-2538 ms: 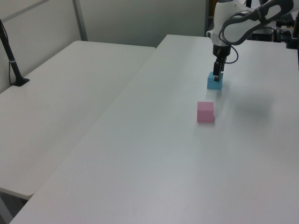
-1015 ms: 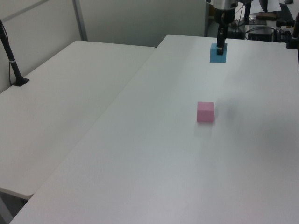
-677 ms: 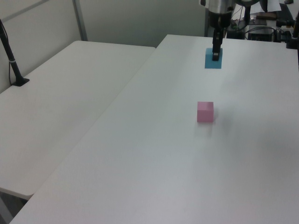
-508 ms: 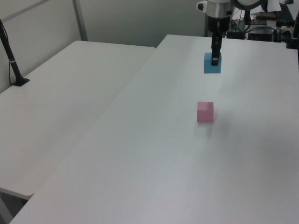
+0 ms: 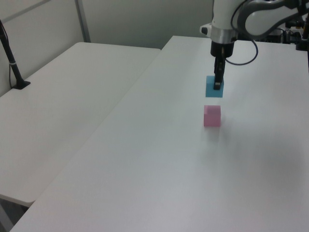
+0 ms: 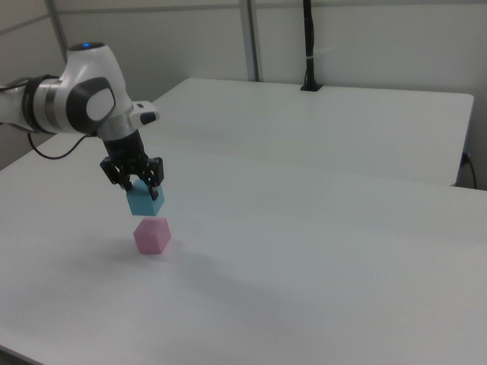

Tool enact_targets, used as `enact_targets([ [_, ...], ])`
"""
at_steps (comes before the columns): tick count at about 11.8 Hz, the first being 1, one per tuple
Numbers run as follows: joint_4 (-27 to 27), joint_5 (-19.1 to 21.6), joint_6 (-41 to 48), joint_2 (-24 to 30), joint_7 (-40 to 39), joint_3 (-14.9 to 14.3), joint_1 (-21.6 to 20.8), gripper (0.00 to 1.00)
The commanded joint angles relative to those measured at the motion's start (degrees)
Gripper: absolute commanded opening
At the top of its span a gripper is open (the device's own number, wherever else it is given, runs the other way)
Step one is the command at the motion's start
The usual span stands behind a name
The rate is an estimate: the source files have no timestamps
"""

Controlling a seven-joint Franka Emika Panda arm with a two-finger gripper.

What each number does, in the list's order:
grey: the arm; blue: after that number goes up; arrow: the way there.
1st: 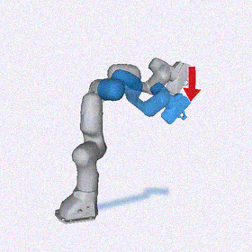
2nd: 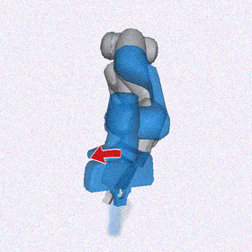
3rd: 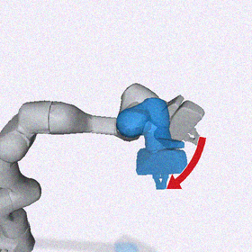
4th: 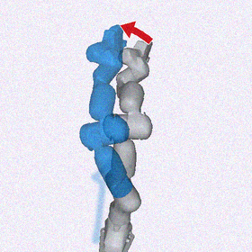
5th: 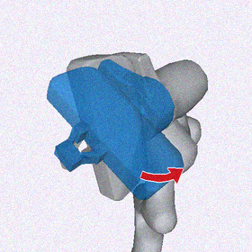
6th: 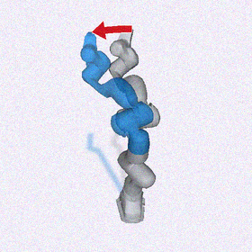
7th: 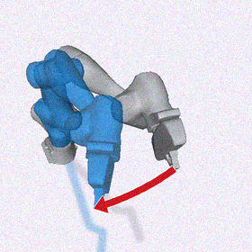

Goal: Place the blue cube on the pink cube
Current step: 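Lift the blue cube and carry it over the pink cube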

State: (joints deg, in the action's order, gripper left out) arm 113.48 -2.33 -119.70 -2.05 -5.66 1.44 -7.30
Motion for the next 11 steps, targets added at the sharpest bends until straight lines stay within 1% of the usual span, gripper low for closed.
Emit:
enact_targets([
  [1, 2.09, 0.57, -2.82, -0.59, 2.14, -0.39, -1.23, 0.41],
  [5, 2.09, 0.57, -3.17, -2.52, 2.68, -0.39, -1.40, 0.40],
  [6, 1.92, 0.57, -3.17, -3.05, 2.76, -0.39, -2.27, 0.40],
  [8, 1.92, 0.57, -3.78, -3.75, 2.85, -0.39, -2.55, 0.40],
  [9, 1.83, 0.22, -5.09, -4.28, 4.51, -0.39, -2.63, 0.40],
  [11, 1.57, -0.13, -5.19, -4.63, 4.96, -0.39, -2.55, 0.40],
])
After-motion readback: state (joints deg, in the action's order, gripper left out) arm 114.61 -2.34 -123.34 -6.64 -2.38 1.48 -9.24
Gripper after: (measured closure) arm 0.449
